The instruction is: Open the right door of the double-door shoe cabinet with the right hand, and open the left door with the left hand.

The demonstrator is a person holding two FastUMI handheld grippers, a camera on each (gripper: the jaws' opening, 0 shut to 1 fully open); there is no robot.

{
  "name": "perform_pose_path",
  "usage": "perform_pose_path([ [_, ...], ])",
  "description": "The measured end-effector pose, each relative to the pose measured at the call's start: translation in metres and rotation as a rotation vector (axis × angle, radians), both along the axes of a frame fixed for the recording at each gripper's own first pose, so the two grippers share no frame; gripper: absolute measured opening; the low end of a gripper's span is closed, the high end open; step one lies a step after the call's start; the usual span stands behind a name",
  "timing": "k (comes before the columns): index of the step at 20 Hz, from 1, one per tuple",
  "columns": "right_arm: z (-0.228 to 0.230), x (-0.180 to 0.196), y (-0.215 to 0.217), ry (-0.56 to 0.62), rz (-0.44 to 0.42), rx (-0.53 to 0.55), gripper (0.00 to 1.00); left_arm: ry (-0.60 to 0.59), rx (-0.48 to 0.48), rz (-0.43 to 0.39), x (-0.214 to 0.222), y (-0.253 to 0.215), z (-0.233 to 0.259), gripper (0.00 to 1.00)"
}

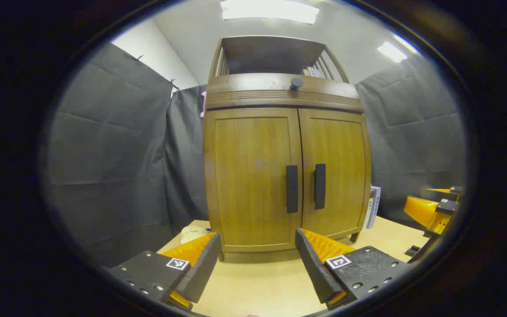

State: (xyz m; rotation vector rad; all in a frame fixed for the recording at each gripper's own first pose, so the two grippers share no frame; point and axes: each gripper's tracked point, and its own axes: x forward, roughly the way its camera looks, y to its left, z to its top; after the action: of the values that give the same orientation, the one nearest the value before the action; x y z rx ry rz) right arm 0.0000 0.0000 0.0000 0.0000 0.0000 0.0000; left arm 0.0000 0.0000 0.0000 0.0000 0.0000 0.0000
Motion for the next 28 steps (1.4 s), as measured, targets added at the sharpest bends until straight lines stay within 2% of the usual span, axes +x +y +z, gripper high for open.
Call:
perform_pose_path([
  [2,-0.001,-0.001,0.000,0.005,0.001,0.002,0.95,0.004,0.001,0.000,0.000,0.000,-0.001,1.00],
  [4,0.002,-0.002,0.000,0.003,0.000,0.006,0.96,0.006,0.006,0.005,-0.001,-0.001,-0.001,0.96],
  [8,0.005,-0.005,-0.003,-0.007,-0.007,0.006,0.96,-0.009,0.001,-0.003,-0.004,-0.005,0.003,0.96],
  [9,0.006,-0.006,-0.003,-0.010,-0.011,0.007,0.96,-0.010,0.001,-0.009,-0.005,-0.008,0.004,1.00],
  [18,0.008,-0.006,-0.002,-0.014,-0.019,0.020,0.95,-0.024,-0.012,-0.012,-0.010,-0.007,0.012,1.00],
  [19,0.009,-0.004,0.000,-0.017,-0.016,0.020,0.95,-0.027,-0.010,-0.009,-0.009,-0.007,0.014,0.96],
  [25,0.026,0.023,0.013,-0.043,0.018,0.029,0.95,-0.035,-0.014,0.003,-0.009,0.002,0.018,0.96],
  [26,0.030,0.029,0.016,-0.047,0.022,0.034,0.95,-0.034,-0.016,0.005,-0.010,0.002,0.018,1.00],
  [28,0.034,0.045,0.021,-0.046,0.031,0.045,0.95,-0.034,-0.020,0.007,-0.011,0.003,0.019,0.93],
])
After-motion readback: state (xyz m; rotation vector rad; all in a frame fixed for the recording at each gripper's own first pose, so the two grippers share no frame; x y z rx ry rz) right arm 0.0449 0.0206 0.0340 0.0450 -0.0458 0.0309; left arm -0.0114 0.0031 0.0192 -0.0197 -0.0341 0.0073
